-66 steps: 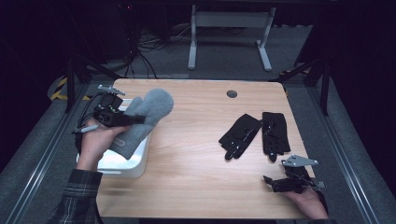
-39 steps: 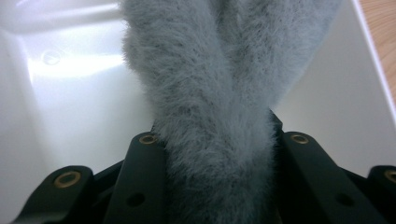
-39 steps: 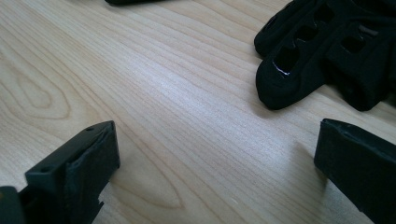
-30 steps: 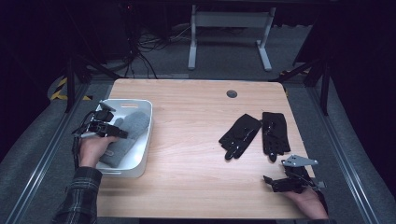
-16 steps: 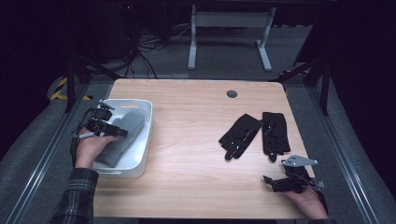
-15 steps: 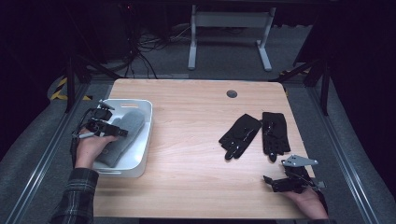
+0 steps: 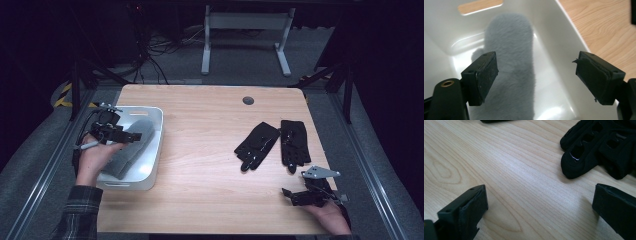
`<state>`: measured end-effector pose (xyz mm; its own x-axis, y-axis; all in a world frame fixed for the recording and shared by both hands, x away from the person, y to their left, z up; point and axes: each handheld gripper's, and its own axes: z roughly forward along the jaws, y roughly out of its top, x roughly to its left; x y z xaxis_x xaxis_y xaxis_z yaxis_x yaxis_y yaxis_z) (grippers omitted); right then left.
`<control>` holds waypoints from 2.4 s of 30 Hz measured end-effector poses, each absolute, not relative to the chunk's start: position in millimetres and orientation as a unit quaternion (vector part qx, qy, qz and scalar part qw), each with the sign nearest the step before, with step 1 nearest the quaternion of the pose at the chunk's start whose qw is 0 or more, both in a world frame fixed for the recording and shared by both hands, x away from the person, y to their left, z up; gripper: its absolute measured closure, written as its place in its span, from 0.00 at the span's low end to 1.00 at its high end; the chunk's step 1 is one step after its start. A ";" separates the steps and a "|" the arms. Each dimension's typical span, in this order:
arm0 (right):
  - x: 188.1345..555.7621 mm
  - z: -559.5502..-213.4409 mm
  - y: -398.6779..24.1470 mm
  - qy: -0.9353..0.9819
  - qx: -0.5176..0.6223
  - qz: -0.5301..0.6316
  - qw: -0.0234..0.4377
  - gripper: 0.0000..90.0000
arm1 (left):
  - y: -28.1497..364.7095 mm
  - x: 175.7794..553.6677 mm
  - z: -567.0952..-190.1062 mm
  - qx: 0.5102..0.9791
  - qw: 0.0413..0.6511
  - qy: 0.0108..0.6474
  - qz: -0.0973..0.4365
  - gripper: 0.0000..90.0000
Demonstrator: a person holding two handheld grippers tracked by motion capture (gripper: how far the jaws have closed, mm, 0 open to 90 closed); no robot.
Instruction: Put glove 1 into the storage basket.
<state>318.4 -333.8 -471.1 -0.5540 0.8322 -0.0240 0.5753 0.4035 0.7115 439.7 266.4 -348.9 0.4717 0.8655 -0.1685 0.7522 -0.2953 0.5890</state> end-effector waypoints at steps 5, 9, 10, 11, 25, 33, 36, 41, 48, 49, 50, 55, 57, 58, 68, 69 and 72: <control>318.4 -471.1 -333.9 0.816 0.431 0.335 0.192 0.00 | 246.2 432.6 -343.7 0.806 0.336 0.480 0.087 0.20; 318.4 -471.1 -333.9 0.816 0.431 0.335 0.192 0.00 | 227.1 425.7 -342.6 0.811 0.354 0.458 0.086 0.20; 318.4 -471.1 -333.8 0.815 0.431 0.335 0.192 0.00 | 221.7 423.9 -342.5 0.812 0.357 0.453 0.086 0.20; 318.4 -471.1 -333.9 0.816 0.431 0.335 0.192 0.00 | 217.6 422.5 -342.5 0.814 0.359 0.448 0.085 0.20; 318.4 -471.1 -333.9 0.816 0.431 0.335 0.192 0.00 | 148.8 403.7 -356.3 0.838 0.390 0.375 0.071 0.19; 318.4 -470.9 -333.7 0.816 0.431 0.333 0.192 0.00 | 112.3 390.5 -379.5 0.859 0.379 0.335 0.079 0.19; 318.4 -471.0 -333.6 0.816 0.432 0.333 0.193 0.00 | 104.4 387.4 -393.4 0.861 0.380 0.329 0.082 0.19; 318.5 -470.9 -333.6 0.816 0.432 0.333 0.193 0.00 | 94.4 382.2 -417.5 0.873 0.364 0.314 0.083 0.18; 320.6 -465.3 -335.6 0.816 0.437 0.332 0.183 0.13 | 91.3 379.1 -446.6 0.879 0.352 0.316 0.068 0.15; 320.6 -464.0 -336.3 0.815 0.438 0.334 0.180 0.16 | 91.1 379.2 -450.2 0.881 0.348 0.313 0.068 0.15; 320.2 -462.1 -337.3 0.813 0.440 0.338 0.178 0.19 | 90.7 379.5 -452.4 0.883 0.342 0.314 0.068 0.12; 319.5 -454.1 -338.6 0.811 0.438 0.342 0.185 0.27 | 89.9 379.2 -460.8 0.891 0.327 0.306 0.074 0.09; 321.6 -449.8 -338.4 0.811 0.432 0.348 0.188 0.35 | 88.8 378.9 -464.5 0.895 0.319 0.303 0.079 0.07; 322.9 -447.9 -338.2 0.811 0.431 0.347 0.191 0.39 | 88.2 378.7 -466.8 0.899 0.312 0.298 0.077 0.07; 351.4 -436.9 -340.2 0.817 0.418 0.346 0.194 0.99 | 95.4 372.8 -477.7 0.891 0.354 0.266 0.095 0.00; 356.3 -436.7 -341.5 0.817 0.420 0.343 0.196 1.00 | 96.3 372.1 -478.0 0.891 0.356 0.266 0.096 0.00; 367.4 -435.6 -343.9 0.818 0.424 0.332 0.203 1.00 | 96.8 371.9 -478.0 0.891 0.356 0.266 0.097 0.00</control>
<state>367.4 -343.9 -435.6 -0.5583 0.8281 -0.0505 0.5587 0.4202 0.7150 371.9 96.8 -478.0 0.8396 0.5430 -0.0169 0.4053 -0.6054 0.6850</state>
